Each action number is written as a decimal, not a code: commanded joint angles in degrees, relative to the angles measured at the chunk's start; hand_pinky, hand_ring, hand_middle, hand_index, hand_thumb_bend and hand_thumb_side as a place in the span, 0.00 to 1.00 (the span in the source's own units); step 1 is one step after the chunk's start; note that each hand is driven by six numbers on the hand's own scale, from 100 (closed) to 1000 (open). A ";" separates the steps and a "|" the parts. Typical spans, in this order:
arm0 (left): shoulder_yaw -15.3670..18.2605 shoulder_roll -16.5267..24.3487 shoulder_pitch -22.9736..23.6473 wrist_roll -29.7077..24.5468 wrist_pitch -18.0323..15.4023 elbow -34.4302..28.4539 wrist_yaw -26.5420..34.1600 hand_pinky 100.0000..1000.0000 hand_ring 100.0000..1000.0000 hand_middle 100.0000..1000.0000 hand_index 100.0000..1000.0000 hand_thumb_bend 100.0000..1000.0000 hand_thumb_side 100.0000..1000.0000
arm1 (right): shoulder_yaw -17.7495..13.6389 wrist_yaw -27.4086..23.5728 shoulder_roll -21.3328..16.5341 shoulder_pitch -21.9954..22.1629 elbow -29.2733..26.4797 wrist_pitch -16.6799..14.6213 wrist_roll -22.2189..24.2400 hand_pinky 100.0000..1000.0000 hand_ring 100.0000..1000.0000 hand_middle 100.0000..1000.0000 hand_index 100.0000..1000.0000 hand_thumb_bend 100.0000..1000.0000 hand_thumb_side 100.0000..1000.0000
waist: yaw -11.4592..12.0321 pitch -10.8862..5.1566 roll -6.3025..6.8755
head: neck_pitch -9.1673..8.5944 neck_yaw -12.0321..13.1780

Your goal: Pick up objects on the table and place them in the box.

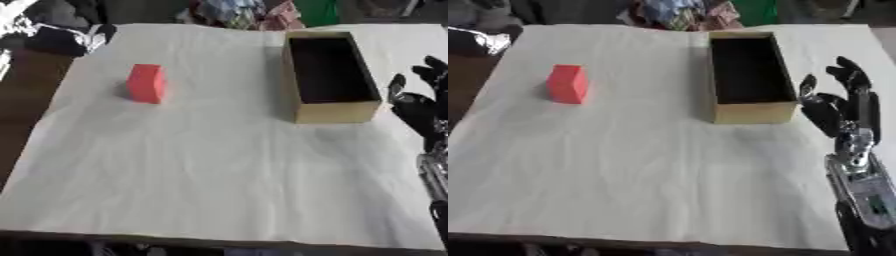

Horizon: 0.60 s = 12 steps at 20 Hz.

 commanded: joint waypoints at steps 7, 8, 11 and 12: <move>-2.48 -1.40 -10.24 -9.48 -6.85 13.63 -13.96 0.76 0.77 0.78 0.87 0.45 0.07 | 0.31 0.60 -0.68 -0.53 -0.38 -0.03 0.55 0.64 0.94 0.74 0.89 0.07 0.00 | -0.66 -1.55 0.27 | 0.60 -0.07; -2.66 -2.20 -11.24 -10.23 -7.72 15.32 -16.02 0.77 0.78 0.79 0.87 0.46 0.07 | 0.35 0.59 -0.68 -0.54 -0.35 -0.01 0.60 0.64 0.94 0.74 0.89 0.07 0.00 | -0.72 -1.59 0.25 | 0.65 -0.06; -2.97 -4.80 -13.62 -12.44 -10.51 20.39 -20.57 0.79 0.81 0.81 0.88 0.53 0.06 | 0.43 0.58 -0.64 -0.56 -0.30 0.03 0.71 0.65 0.94 0.74 0.89 0.07 0.00 | -0.88 -1.66 0.20 | 0.67 -0.11; -3.02 -5.61 -14.34 -13.10 -11.30 21.98 -21.77 0.80 0.81 0.82 0.88 0.54 0.06 | 0.46 0.58 -0.63 -0.59 -0.28 0.05 0.74 0.65 0.94 0.74 0.89 0.07 0.00 | -0.93 -1.68 0.17 | 0.70 -0.10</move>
